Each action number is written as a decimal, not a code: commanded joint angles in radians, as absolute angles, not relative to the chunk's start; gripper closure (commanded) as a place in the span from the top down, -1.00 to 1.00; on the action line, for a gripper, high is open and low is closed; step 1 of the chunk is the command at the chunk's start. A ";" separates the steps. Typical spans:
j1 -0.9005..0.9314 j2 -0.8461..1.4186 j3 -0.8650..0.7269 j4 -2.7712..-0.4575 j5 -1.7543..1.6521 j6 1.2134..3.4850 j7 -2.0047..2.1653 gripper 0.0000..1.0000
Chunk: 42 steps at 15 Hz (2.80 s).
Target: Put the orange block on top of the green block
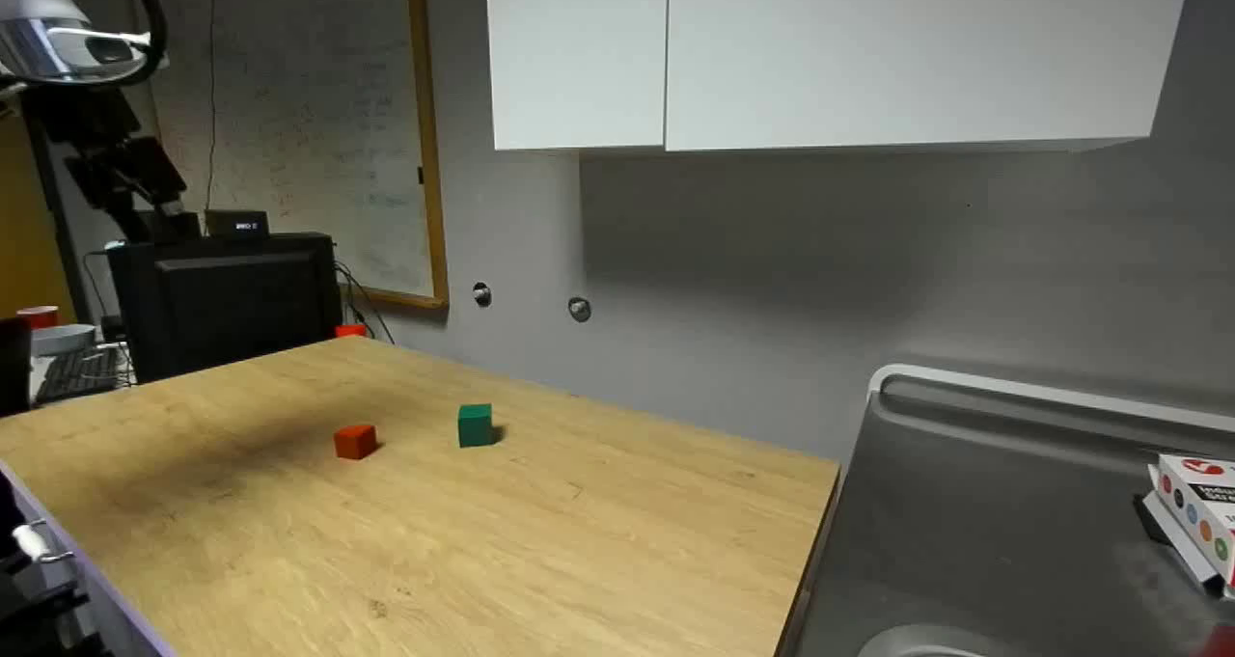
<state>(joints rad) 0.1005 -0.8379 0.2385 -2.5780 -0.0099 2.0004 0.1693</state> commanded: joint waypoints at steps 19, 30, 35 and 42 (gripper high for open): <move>0.018 -0.612 0.150 -2.529 0.001 2.075 0.194 1.00; -0.007 -0.084 0.061 -2.290 0.052 2.199 0.207 1.00; -0.002 0.091 0.043 -2.181 0.121 2.155 0.208 1.00; -0.009 0.255 0.028 -2.102 0.266 2.063 0.244 1.00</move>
<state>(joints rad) -0.0133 0.1986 0.0414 -2.1596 0.2176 2.1234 0.2071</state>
